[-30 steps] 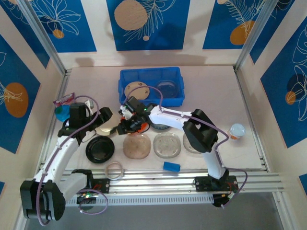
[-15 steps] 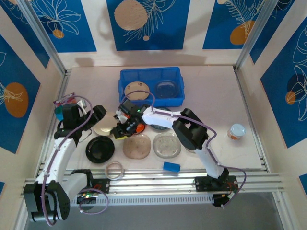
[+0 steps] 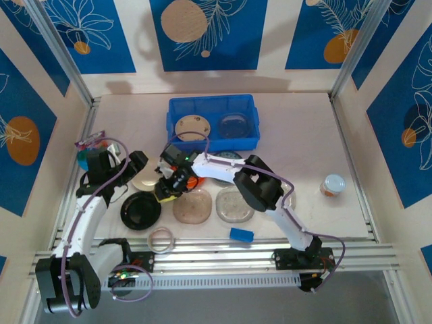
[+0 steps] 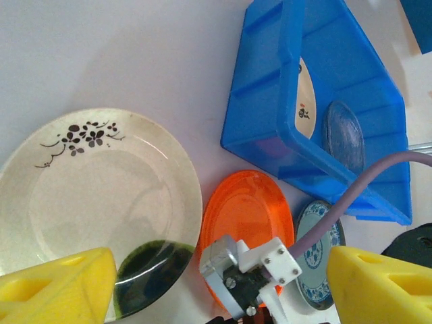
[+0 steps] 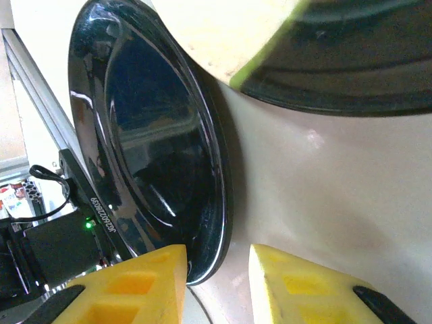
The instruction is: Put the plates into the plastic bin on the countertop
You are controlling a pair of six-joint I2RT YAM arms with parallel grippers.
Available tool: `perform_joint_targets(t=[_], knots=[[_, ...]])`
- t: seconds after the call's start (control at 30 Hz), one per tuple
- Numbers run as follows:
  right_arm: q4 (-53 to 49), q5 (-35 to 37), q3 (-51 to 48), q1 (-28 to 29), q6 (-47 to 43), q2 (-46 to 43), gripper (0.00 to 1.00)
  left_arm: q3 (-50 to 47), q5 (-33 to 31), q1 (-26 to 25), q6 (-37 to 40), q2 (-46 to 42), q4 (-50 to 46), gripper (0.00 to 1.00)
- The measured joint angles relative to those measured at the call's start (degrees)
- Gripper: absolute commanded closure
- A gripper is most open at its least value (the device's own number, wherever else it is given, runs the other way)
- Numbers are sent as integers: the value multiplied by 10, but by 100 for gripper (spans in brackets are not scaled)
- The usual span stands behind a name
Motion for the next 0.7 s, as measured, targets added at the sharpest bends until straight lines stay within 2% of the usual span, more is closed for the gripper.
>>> perform_joint_targets(t=[0.7], knots=[[-41,-12,73,7,-8,57,70,-22,5,8,2,-3,14,19]])
